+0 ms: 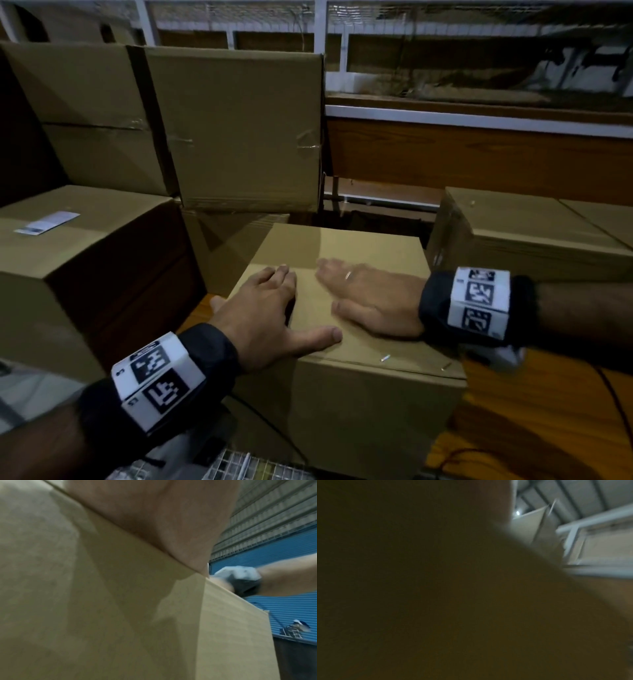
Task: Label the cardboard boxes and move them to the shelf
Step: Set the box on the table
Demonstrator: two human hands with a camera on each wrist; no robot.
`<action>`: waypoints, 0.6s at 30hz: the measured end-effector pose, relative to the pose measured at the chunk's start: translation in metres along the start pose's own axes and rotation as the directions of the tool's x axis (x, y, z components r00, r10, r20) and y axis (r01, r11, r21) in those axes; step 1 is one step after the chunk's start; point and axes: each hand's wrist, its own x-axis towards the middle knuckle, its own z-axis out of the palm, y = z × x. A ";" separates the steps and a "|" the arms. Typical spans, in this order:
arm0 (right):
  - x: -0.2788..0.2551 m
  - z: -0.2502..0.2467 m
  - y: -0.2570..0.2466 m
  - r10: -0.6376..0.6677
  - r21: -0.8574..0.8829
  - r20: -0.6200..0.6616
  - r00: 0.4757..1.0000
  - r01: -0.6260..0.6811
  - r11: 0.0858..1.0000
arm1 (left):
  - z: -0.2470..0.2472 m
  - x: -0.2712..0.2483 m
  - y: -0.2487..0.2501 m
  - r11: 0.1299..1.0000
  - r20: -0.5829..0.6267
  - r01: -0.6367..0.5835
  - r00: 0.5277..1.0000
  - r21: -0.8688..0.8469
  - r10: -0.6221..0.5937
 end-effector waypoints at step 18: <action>-0.056 0.006 -0.004 0.070 0.088 0.062 0.996 -0.075 0.993 | 0.000 -0.004 0.000 0.999 -0.036 -0.032 0.999 -0.021 0.031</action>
